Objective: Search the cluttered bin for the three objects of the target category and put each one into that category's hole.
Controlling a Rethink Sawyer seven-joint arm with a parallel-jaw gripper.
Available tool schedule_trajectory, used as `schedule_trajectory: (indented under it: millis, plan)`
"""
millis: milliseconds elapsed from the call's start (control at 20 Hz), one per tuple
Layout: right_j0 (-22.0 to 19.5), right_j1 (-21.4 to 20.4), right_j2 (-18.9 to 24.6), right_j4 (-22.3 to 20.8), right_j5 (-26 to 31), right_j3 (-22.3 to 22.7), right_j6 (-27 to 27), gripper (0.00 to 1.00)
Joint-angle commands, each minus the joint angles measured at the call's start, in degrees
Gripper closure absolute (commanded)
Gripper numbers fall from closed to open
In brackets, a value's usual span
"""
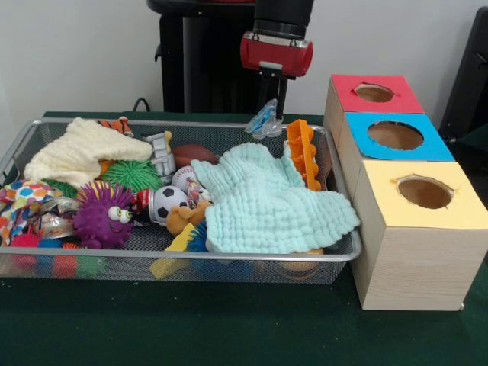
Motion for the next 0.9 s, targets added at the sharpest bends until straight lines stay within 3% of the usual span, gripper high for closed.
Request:
schedule_trajectory:
  millis: [50, 900]
  plan:
    - [1.18, -2.04, 4.87, 6.11, 5.03, 0.93, 16.53, 1.0]
    - [6.83, -3.91, 5.01, 14.3, 7.49, 1.23, 17.41, 1.0]
